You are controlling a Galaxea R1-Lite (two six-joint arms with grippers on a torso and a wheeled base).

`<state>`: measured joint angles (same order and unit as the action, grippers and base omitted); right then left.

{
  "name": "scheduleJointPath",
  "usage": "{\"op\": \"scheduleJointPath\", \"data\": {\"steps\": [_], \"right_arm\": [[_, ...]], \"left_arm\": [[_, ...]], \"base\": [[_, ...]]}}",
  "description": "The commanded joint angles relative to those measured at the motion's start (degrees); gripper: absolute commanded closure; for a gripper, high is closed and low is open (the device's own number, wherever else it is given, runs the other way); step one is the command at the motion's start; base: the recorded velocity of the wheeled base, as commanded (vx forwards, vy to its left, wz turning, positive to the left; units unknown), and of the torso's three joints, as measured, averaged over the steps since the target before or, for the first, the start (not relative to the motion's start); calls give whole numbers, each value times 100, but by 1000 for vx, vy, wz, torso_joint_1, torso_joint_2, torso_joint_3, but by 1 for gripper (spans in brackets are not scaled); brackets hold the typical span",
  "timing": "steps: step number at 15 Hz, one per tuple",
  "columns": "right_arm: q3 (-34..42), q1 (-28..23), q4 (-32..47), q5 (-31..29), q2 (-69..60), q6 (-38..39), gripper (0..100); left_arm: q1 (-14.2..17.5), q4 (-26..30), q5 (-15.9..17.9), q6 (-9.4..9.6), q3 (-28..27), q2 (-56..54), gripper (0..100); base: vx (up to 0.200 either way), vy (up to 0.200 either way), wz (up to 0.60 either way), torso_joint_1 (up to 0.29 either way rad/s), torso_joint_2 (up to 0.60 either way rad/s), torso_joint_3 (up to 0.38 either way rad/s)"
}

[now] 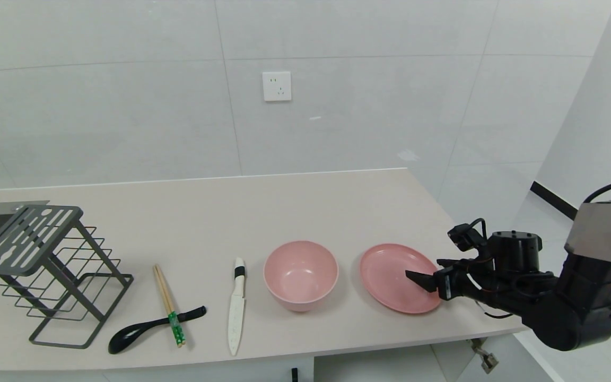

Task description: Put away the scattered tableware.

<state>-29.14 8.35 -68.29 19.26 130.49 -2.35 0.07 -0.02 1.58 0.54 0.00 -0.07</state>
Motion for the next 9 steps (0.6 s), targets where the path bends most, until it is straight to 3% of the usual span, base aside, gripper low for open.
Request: {"op": "scheduleJointPath", "data": {"steps": [1,7,8,9], "right_arm": [[-4,26,-9,-10,56,-2,0],[31,184,-9,-1,179,-46,0],[22,193,-9,-1,205,-46,100],[13,211,-9,-10,214,-28,100]], "left_arm": [[1,2,0,-1,0,7,0],[-7,2,0,-1,0,7,0],[1,2,0,-1,0,7,0],[1,2,0,-1,0,7,0]], "base": [[0,0,0,0,0,0],[0,0,0,0,0,0],[0,0,0,0,0,0],[0,0,0,0,0,0]]}}
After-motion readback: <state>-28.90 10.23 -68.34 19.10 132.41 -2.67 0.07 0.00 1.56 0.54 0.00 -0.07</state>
